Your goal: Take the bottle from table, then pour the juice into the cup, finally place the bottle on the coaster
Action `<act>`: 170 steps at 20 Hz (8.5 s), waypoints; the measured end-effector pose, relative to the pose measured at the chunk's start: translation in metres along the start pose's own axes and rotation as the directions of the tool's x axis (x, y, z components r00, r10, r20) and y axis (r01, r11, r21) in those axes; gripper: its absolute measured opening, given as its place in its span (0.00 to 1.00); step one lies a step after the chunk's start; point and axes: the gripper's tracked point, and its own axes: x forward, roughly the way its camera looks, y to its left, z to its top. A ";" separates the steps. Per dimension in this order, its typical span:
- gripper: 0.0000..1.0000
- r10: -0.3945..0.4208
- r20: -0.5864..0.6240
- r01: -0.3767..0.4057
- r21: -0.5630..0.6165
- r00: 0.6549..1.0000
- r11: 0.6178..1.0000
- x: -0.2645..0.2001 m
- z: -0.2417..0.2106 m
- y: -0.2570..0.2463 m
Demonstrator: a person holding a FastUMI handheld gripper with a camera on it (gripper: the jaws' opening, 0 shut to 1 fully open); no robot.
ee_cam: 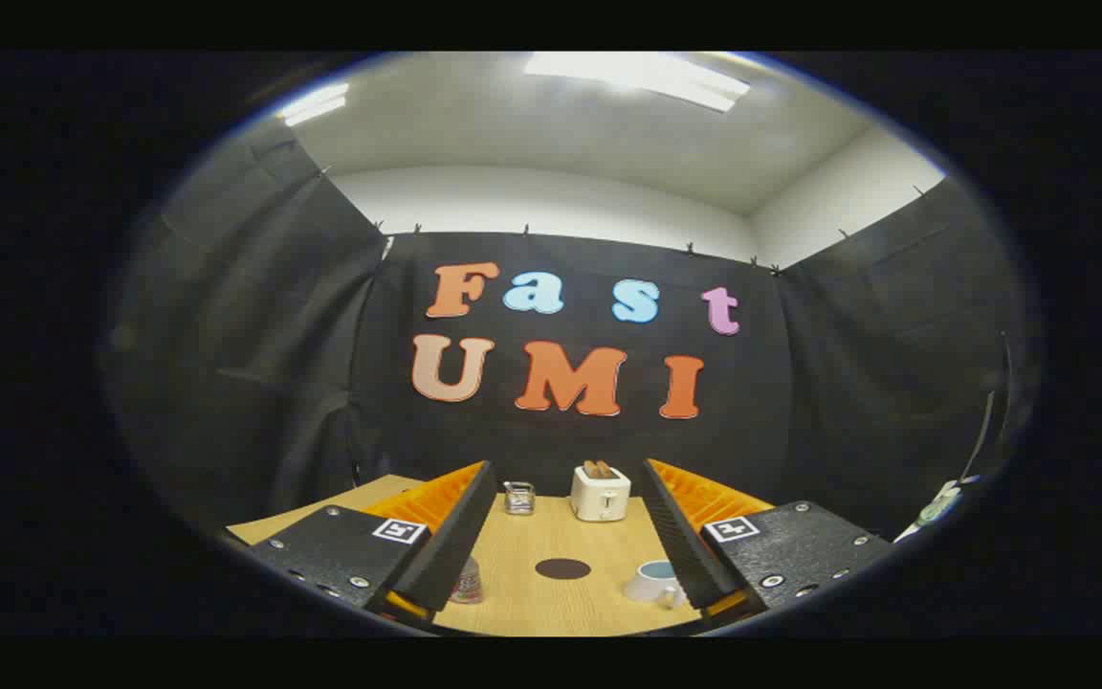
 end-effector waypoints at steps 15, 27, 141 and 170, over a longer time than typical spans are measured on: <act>0.89 0.015 -0.014 -0.015 0.035 1.000 0.999 0.002 -0.007 -0.002; 0.90 0.097 -0.089 -0.092 0.055 0.991 0.994 0.020 -0.067 0.042; 0.76 0.222 -0.231 0.307 0.853 0.947 -0.422 0.105 -0.209 0.011; 0.76 0.152 -0.208 0.258 0.800 0.966 -0.542 0.113 -0.211 -0.014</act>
